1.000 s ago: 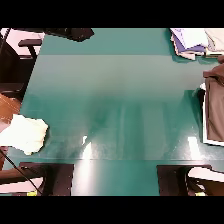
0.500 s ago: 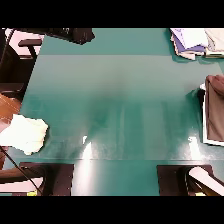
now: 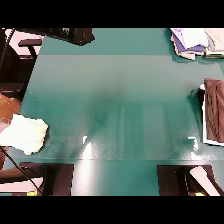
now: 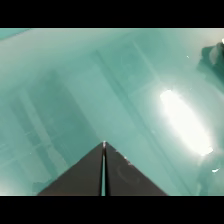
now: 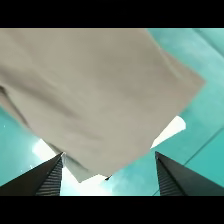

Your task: Fold the shirts.

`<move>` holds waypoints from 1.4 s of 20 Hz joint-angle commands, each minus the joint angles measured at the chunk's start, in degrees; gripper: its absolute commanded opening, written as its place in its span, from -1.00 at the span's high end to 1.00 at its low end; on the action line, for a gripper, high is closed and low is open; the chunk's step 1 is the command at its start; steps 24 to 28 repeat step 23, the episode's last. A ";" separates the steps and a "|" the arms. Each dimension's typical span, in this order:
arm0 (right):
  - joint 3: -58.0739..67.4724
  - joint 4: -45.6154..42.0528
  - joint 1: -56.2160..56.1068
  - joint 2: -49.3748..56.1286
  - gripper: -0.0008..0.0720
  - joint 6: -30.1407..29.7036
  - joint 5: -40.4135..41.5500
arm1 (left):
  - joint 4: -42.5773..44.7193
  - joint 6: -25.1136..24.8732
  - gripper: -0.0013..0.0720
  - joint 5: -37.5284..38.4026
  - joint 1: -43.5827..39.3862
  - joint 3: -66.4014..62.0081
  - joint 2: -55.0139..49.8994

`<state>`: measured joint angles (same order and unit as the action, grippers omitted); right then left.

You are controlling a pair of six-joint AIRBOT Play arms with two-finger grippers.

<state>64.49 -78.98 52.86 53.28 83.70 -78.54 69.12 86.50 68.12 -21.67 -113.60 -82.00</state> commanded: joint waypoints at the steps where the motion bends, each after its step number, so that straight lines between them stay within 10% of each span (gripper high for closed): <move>1: 4.50 8.74 -0.52 -0.39 -0.79 1.33 2.38 | -0.07 0.00 0.88 0.07 0.00 0.00 -0.02; 12: 17.18 20.35 -53.07 -0.09 -0.62 1.29 15.93 | -0.22 0.09 0.88 -0.44 0.00 -0.02 0.00; 14: 17.20 20.35 -60.67 1.27 -0.14 1.29 18.29 | -0.20 0.09 0.88 -0.44 0.00 -0.02 0.00; 16: 17.20 20.33 -66.40 3.13 0.90 1.27 18.47 | -0.22 0.07 0.88 -0.42 0.00 -0.02 0.00; 28: 17.20 20.55 -73.26 8.24 0.93 1.25 18.36 | -0.22 0.07 0.88 -0.44 0.00 -0.02 0.00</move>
